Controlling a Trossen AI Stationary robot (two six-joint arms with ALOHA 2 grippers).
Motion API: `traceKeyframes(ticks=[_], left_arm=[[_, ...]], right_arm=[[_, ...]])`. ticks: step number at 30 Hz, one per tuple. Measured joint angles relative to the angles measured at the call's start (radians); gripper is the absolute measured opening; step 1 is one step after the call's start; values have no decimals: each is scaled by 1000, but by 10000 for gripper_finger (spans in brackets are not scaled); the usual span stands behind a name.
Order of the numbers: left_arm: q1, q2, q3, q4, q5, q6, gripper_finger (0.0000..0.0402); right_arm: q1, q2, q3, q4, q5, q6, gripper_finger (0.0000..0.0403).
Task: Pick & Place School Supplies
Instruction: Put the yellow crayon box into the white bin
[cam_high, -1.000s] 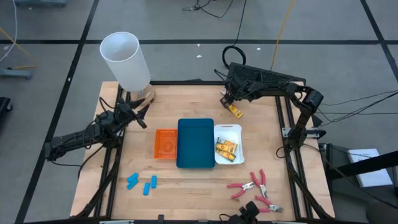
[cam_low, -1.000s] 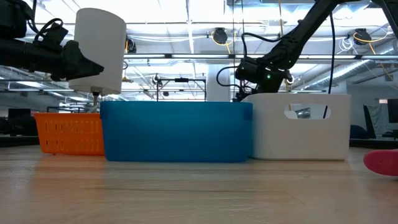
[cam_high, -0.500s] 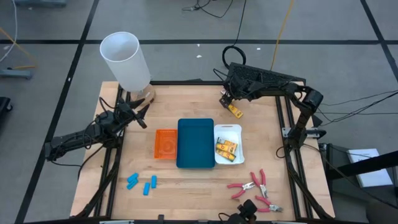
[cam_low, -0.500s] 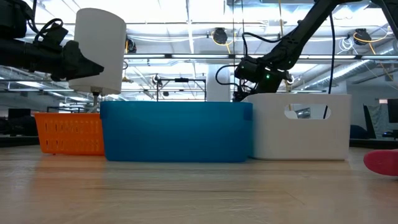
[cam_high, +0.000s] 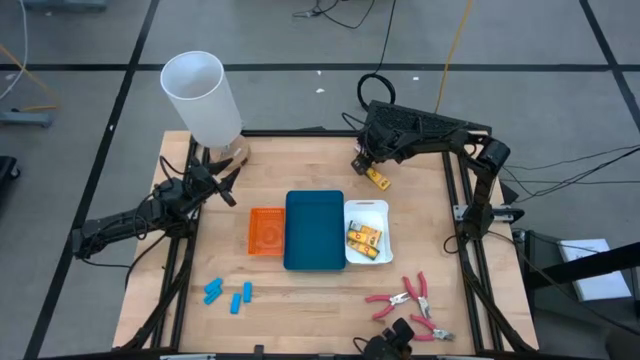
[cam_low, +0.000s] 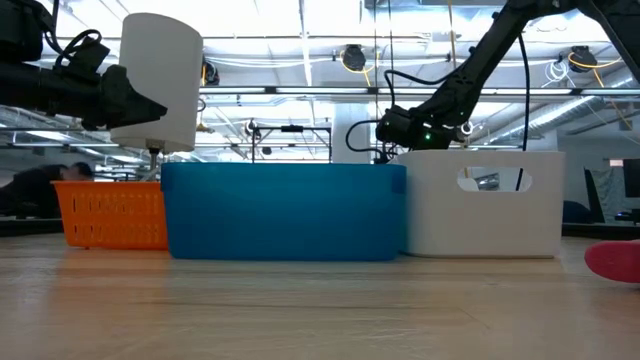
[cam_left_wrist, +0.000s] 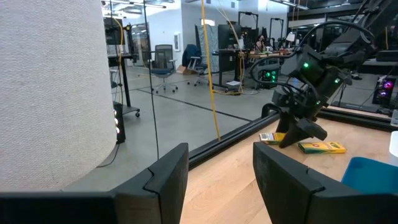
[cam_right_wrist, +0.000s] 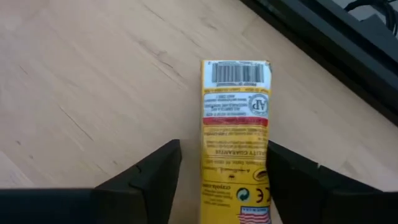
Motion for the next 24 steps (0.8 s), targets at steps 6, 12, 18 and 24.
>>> traceKeyframes(ticks=[6, 12, 18, 24], left_arm=[[0, 0, 0, 0, 0, 0, 182], [0, 0, 0, 0, 0, 0, 182], [0, 0, 0, 0, 0, 0, 182], [0, 0, 0, 0, 0, 0, 182]], right_arm=[[0, -1, -1, -3, 1, -1, 151], [0, -5, -2, 0, 8, -2, 112], [-1, -52, -6, -7, 11, -5, 108], [6, -137, -5, -24, 6, 0, 115]])
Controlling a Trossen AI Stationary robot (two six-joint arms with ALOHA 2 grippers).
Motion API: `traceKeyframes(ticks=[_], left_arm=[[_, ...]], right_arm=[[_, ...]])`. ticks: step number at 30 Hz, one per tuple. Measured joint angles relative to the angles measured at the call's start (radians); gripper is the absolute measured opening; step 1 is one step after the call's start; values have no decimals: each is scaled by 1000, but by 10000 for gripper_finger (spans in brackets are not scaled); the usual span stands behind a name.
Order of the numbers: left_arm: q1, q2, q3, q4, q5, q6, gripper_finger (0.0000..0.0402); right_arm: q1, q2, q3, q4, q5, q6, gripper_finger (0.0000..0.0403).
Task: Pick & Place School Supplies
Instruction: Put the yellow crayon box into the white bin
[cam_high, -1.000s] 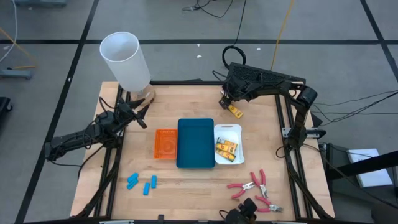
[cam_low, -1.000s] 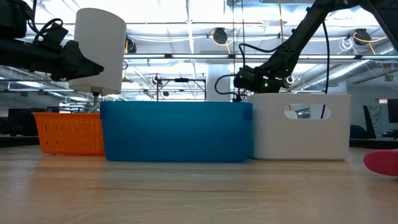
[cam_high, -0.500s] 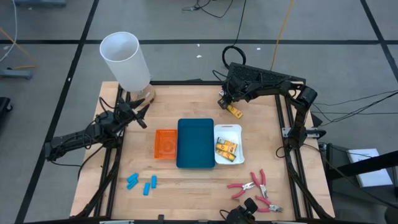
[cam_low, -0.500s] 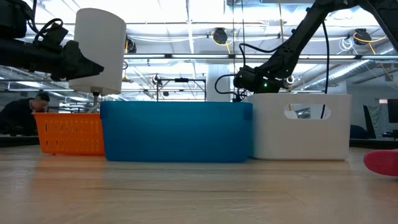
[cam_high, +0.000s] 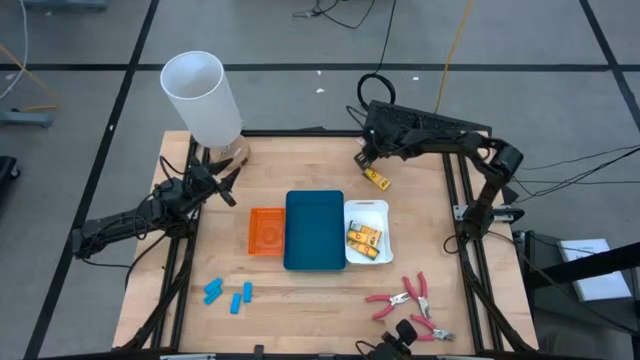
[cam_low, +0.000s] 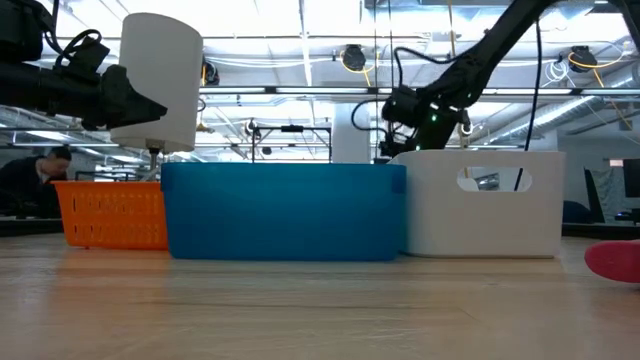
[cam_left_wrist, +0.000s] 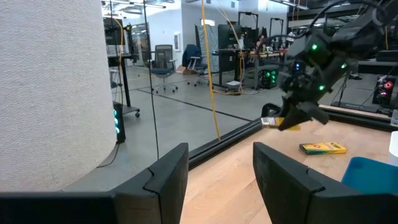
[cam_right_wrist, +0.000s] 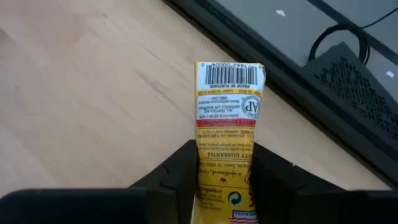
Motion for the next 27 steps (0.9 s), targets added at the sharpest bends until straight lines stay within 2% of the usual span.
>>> traceKeyframes(ticks=[7, 13, 20, 27], left_arm=[[0, 0, 0, 0, 0, 0, 182], [0, 0, 0, 0, 0, 0, 182], [0, 0, 0, 0, 0, 0, 182], [0, 0, 0, 0, 0, 0, 182]], right_arm=[[10, -124, 1, -83, 0, -27, 106], [15, -250, -35, -111, 0, -27, 113], [19, -457, -238, -70, -2, 25, 107], [63, -724, -527, 162, -33, 73, 111]])
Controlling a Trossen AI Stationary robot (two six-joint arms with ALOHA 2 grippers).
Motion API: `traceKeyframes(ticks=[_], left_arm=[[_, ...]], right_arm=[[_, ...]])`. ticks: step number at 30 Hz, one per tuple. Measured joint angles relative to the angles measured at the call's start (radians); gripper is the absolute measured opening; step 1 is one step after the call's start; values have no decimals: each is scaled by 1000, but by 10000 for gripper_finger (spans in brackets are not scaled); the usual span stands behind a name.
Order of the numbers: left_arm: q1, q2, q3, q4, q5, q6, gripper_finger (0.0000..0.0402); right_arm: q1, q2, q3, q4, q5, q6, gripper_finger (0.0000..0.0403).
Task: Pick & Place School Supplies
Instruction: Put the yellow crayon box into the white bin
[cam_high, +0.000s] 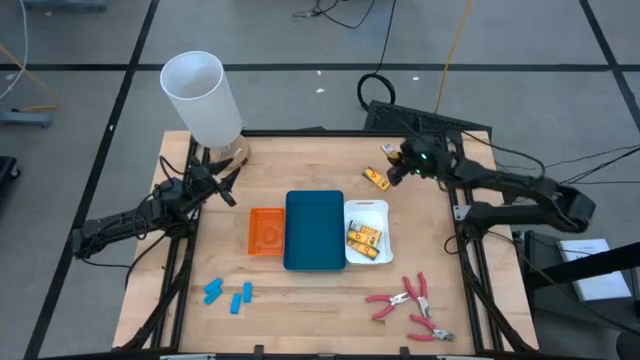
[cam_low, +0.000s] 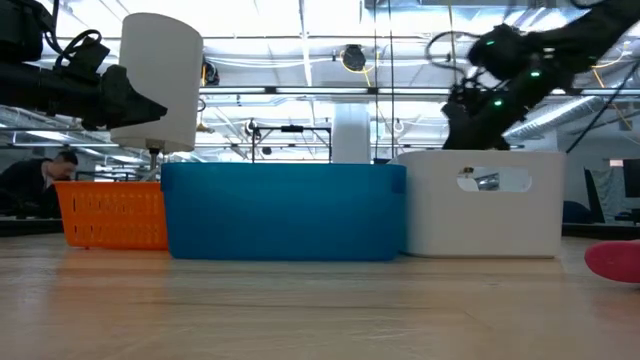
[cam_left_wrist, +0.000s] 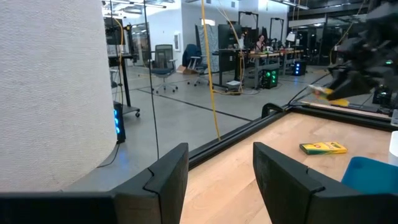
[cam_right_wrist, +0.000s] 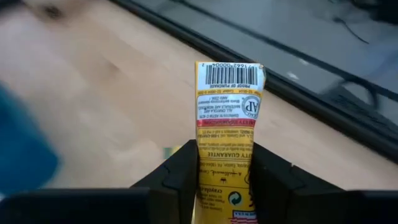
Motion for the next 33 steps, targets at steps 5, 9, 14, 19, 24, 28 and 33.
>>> traceKeyframes(ticks=[5, 9, 14, 19, 24, 28, 33], left_arm=[[0, 0, 0, 0, 0, 0, 182], [0, 0, 0, 0, 0, 0, 182], [0, 0, 0, 0, 0, 0, 182], [0, 0, 0, 0, 0, 0, 182], [0, 0, 0, 0, 0, 0, 182], [0, 0, 0, 0, 0, 0, 182], [0, 0, 0, 0, 0, 0, 182]], right_arm=[[39, -150, -176, 246, -96, 71, 109], [78, -210, -294, 487, -158, 113, 107], [145, -221, -364, 652, -180, 143, 112], [235, -214, -366, 666, -180, 142, 110], [341, -209, -366, 683, -180, 144, 110], [424, -209, -366, 683, -179, 168, 112], [523, -209, -366, 683, -178, 196, 111]])
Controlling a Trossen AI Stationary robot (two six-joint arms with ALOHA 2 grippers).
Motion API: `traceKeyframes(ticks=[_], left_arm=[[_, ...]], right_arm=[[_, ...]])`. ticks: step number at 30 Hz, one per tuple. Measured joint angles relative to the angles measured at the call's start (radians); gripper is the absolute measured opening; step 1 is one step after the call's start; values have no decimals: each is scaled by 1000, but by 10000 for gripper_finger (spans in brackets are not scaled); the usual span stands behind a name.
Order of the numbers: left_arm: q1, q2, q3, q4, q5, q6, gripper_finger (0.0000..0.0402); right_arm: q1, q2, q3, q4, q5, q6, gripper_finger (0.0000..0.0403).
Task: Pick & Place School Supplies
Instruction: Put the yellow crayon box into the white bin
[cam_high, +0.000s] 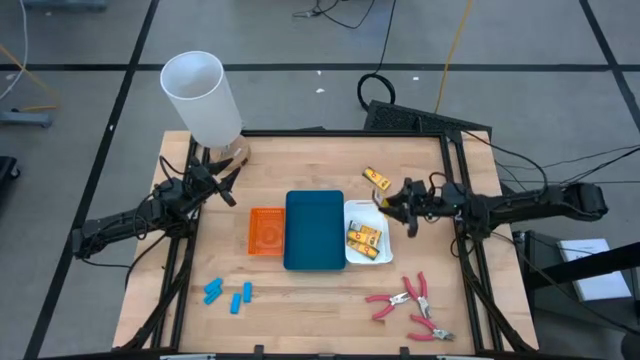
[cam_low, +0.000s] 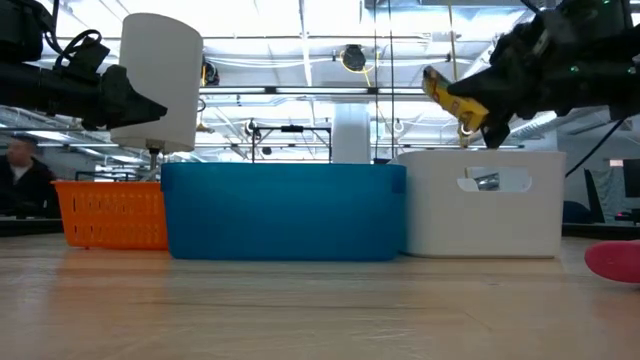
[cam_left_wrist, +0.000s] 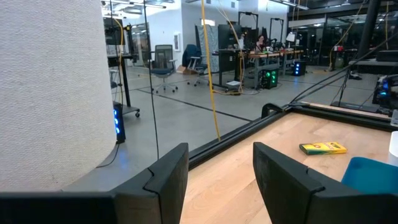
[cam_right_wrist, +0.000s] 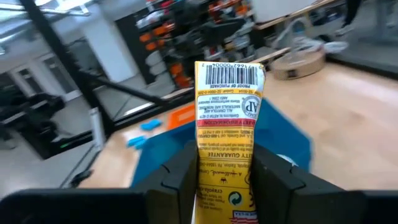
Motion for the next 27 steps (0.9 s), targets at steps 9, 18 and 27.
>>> traceKeyframes(ticks=[9, 18, 27], left_arm=[[0, 0, 0, 0, 0, 0, 182], [0, 0, 0, 0, 0, 0, 182], [0, 0, 0, 0, 0, 0, 182]], right_arm=[[178, 0, 0, 0, 2, 0, 111], [287, 3, 0, 0, 85, 18, 111], [326, 112, 47, -4, 246, 75, 108]])
